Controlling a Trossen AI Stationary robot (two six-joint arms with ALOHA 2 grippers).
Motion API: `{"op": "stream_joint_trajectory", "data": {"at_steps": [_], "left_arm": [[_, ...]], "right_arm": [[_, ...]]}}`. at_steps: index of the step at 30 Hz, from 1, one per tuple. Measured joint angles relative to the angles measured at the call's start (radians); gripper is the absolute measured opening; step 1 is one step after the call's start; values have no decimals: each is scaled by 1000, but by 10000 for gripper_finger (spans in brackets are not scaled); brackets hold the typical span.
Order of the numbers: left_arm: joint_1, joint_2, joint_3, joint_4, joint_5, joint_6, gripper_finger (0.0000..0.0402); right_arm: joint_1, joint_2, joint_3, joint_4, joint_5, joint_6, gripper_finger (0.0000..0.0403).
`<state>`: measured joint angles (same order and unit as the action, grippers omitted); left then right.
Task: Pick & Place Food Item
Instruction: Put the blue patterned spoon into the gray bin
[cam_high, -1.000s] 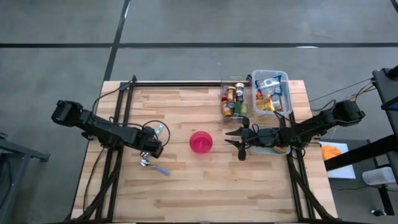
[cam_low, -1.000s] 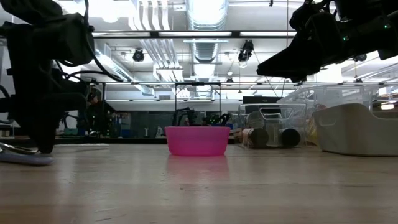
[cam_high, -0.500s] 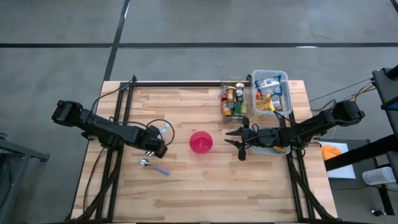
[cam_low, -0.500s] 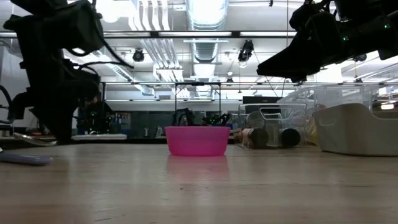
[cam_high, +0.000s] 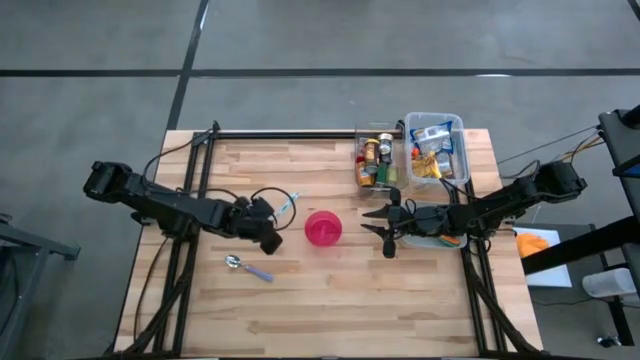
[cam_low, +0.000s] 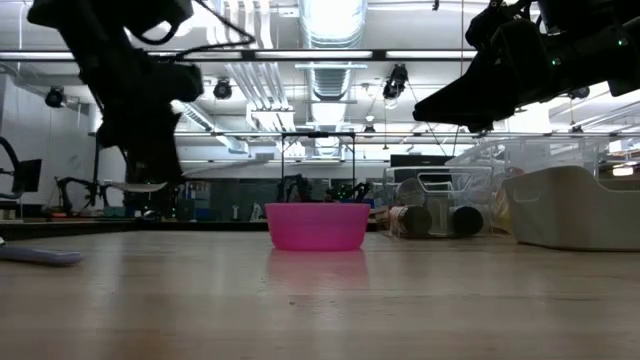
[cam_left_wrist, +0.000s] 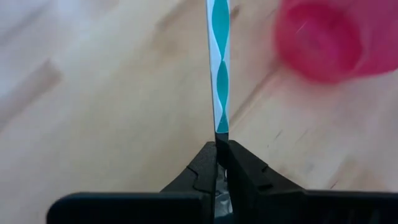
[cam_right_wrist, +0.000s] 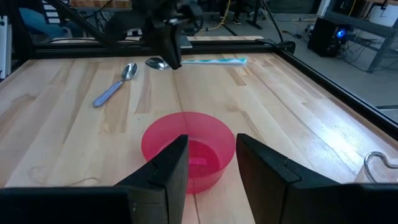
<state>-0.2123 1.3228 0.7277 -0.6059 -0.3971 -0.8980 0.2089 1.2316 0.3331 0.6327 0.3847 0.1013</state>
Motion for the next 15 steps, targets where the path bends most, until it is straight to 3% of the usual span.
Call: {"op": "stream_joint_trajectory", "data": {"at_steps": [5, 15], "left_arm": [[0, 0, 5, 187, -58, 139, 25], [0, -1, 4, 545, -60, 518, 25]], "right_arm": [[0, 0, 0, 0, 0, 0, 130], [0, 0, 0, 0, 0, 0, 130]]}}
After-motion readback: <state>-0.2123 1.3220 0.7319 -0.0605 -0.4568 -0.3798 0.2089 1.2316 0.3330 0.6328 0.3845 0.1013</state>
